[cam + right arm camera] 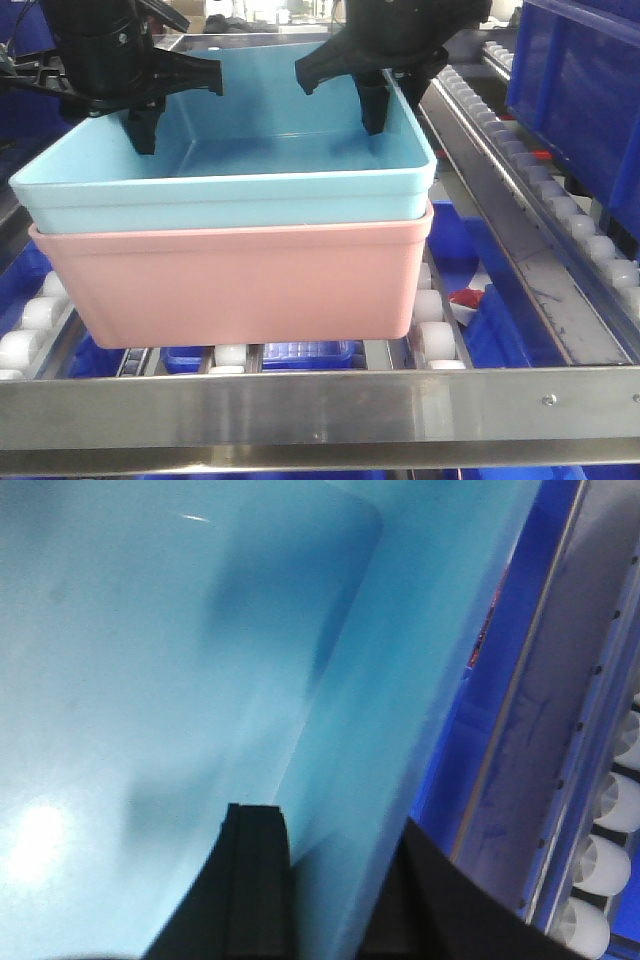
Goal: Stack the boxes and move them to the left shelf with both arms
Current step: 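Lower the stacked bins onto the roller shelf with both grippers, then open both grippers and lift them out of the light-blue bin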
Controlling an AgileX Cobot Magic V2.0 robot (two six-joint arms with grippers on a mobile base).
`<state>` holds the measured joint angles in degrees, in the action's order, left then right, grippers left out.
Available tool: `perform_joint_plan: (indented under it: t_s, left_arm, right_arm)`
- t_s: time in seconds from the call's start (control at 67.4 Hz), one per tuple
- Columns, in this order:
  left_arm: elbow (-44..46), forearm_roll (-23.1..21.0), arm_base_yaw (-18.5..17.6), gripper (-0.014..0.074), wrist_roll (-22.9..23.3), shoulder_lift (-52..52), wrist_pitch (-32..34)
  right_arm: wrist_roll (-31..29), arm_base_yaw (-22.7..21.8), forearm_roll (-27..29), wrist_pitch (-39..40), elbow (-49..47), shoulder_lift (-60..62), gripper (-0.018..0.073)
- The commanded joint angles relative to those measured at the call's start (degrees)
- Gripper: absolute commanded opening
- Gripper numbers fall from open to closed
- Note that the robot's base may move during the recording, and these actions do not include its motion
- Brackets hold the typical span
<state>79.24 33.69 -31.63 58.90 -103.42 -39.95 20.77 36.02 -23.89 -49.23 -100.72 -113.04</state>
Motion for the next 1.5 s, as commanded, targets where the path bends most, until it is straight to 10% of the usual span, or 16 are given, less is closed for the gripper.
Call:
perform_joint_plan:
  t_s: [0.0, 0.312, 0.609, 0.772, 0.95, 1.024, 1.484]
  left_arm:
    - [2.5, 0.5, -1.2, 0.0093, -0.4, 2.3, 8.4]
    - [2.5, -0.1, -1.2, 0.0451, -0.4, 2.3, 6.2]
    - [2.5, -1.4, -1.3, 0.0482, -4.5, 14.7, -6.7]
    - [2.5, -6.9, -1.3, 0.0391, -9.8, 19.9, -8.1]
    - [2.5, -9.9, -1.3, 0.0097, -15.3, 22.0, -11.3]
    - [2.3, -11.0, -1.3, -0.0021, -17.2, 22.3, -12.2]
    - [-13.2, -13.5, -4.8, -0.0002, -21.5, 32.8, 0.0]
  right_arm:
    - [-1.9, 1.0, 1.5, 6.0, -2.5, 3.4, 0.0063]
    - [-1.9, 1.0, 1.3, 2.7, -2.6, 3.7, 0.0576]
    - [-1.9, 1.0, 1.1, -2.5, -2.6, 13.4, 0.0612]
    - [-1.9, 1.0, 1.1, -4.2, -2.6, 17.1, 0.0369]
    - [-1.9, 1.0, 1.2, -6.2, -2.1, 18.5, 0.0039]
    - [-1.9, 1.0, 1.2, -5.7, -1.1, 19.0, 0.0058]
    - [-1.9, 1.0, 1.2, 16.9, 23.5, 31.7, 0.0055]
